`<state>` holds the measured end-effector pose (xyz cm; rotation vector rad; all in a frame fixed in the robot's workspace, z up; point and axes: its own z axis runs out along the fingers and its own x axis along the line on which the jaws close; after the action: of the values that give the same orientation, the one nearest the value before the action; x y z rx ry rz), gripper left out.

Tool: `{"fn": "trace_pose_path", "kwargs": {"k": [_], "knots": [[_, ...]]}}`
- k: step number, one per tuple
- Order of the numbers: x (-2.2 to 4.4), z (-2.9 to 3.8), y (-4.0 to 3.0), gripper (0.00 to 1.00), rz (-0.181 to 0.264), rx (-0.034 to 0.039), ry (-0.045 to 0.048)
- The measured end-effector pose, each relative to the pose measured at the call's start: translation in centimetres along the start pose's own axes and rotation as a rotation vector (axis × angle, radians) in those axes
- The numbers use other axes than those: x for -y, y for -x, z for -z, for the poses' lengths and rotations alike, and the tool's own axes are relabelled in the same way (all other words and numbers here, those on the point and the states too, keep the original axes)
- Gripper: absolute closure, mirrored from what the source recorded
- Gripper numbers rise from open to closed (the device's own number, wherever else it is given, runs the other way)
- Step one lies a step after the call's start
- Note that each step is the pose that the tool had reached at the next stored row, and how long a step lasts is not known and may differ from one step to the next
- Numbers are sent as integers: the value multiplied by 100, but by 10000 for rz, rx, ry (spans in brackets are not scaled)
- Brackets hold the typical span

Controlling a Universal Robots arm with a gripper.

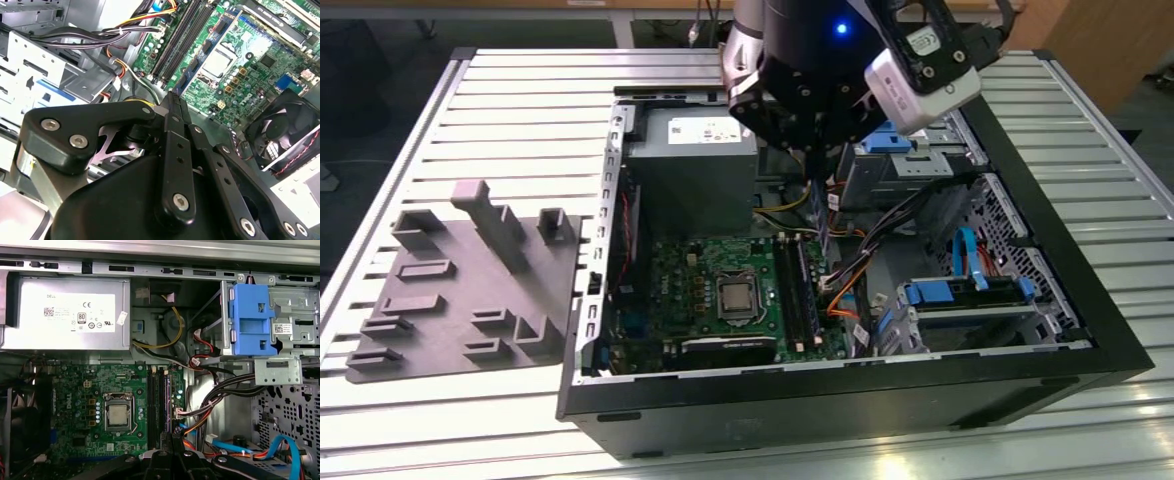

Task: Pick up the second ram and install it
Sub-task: 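Insert the second ram into the second slot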

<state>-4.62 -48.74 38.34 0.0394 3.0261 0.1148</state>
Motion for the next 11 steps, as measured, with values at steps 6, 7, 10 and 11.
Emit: {"fn": "trace_pose_path", "kwargs": {"k": [6, 7, 10, 11], "knots": [[3, -38, -4, 88, 0, 0, 0], [3, -44, -5, 88, 0, 0, 0], [5, -61, -7, 88, 0, 0, -1], [5, -67, -7, 88, 0, 0, 0]]}}
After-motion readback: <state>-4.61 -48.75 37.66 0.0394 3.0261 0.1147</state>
